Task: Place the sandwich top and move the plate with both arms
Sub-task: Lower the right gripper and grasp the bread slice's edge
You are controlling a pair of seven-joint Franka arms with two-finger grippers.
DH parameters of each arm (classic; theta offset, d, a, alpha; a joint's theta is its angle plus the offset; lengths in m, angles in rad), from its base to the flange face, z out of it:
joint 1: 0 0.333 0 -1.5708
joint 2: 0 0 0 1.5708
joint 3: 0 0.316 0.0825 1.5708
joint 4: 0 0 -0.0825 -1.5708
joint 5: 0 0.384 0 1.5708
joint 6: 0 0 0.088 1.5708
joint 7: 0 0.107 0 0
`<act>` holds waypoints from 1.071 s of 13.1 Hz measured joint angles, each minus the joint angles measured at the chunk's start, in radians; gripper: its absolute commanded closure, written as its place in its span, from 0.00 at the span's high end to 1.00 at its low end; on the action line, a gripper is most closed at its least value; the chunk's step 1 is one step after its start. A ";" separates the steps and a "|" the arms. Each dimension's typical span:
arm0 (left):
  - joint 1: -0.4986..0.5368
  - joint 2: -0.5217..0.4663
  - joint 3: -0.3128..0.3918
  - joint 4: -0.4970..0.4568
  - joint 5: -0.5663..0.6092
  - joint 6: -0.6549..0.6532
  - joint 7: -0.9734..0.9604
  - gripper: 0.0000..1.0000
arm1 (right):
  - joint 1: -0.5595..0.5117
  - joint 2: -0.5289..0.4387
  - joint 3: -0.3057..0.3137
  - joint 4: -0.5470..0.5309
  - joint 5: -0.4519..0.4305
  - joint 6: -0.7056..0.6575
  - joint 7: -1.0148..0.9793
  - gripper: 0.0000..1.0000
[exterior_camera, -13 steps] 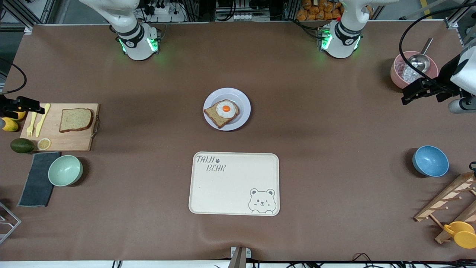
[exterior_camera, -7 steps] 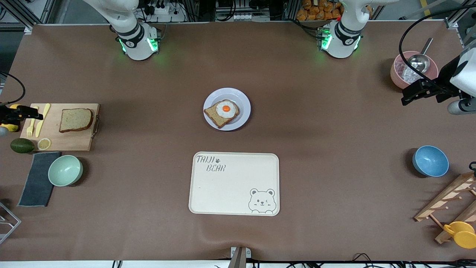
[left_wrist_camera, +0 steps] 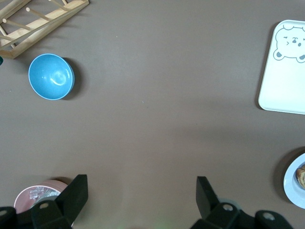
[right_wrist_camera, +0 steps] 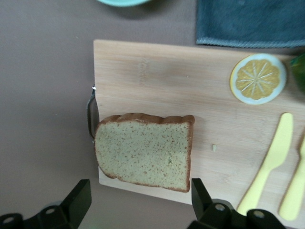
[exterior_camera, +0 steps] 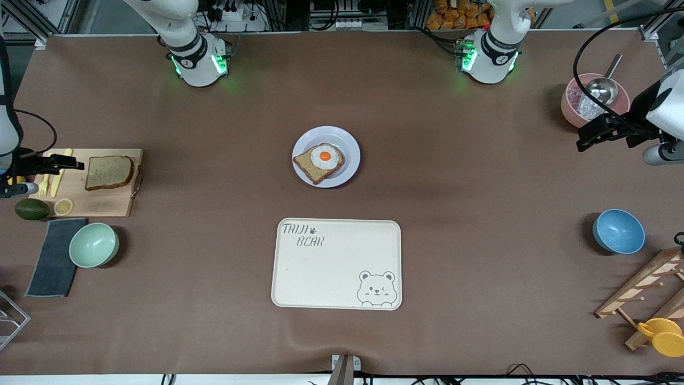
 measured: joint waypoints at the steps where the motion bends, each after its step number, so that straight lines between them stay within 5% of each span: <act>1: 0.000 0.000 0.000 0.000 0.000 0.000 0.000 1.00 | -0.008 0.007 0.000 -0.014 0.005 0.015 -0.012 0.85; 8: 0.010 0.007 0.001 0.000 0.000 0.000 0.000 1.00 | -0.023 0.041 0.011 -0.016 0.030 0.061 -0.060 0.94; 14: 0.010 0.009 0.001 0.000 0.000 0.000 0.000 1.00 | 0.004 0.033 0.025 0.074 0.036 -0.138 -0.060 0.95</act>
